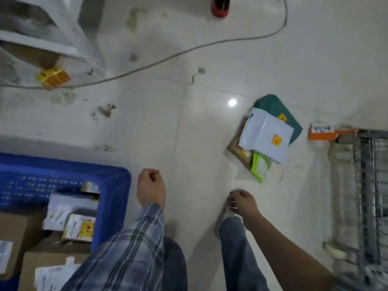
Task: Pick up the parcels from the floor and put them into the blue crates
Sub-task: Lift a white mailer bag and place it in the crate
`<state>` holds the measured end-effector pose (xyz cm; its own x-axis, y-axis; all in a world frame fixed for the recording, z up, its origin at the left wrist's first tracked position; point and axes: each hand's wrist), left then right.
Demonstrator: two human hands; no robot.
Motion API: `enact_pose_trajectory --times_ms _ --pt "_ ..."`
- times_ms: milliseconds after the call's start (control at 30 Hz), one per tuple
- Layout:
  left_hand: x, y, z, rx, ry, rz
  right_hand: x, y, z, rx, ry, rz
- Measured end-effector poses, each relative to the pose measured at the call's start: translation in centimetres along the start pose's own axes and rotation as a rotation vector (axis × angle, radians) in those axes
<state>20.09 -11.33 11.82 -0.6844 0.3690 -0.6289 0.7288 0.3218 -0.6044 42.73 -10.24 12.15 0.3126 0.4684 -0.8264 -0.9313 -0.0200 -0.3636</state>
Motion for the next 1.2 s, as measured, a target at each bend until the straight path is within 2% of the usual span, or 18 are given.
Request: enact_pose_trajectory --times_ms 300,467,567,767,1000,1200 --pt "-8.3 11.0 -1.7 0.416 -0.107 0.239 5.4 -15.2 -1.3 0.191 0.146 -0.080" --pt "-10.5 17.8 -5.4 0.497 -0.098 0.296 9.0 -21.7 -1.1 0.247 0.183 -0.104" --pt "-11.1 22.0 -8.3 0.529 -0.024 0.336 11.5 -24.3 -0.5 0.263 0.187 -0.108" --pt "-10.7 28.3 -11.4 0.569 0.065 0.458 17.0 -26.2 0.1 0.240 0.151 -0.094" --pt "-6.7 35.7 -12.1 0.593 0.077 0.735 26.7 -24.4 -1.1 0.209 0.147 -0.125" --pt "-3.5 42.2 -11.2 0.591 0.198 0.766 33.9 -22.9 -0.8 0.121 0.083 -0.118"
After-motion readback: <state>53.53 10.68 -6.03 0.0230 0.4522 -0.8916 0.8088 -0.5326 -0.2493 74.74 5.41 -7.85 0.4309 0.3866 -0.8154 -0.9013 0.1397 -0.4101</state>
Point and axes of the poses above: each hand's wrist, its own x-axis towards the middle knuckle, its own y-axis out of the palm, z = x × y, and after that the axes turned 7 degrees about -y, right-handed
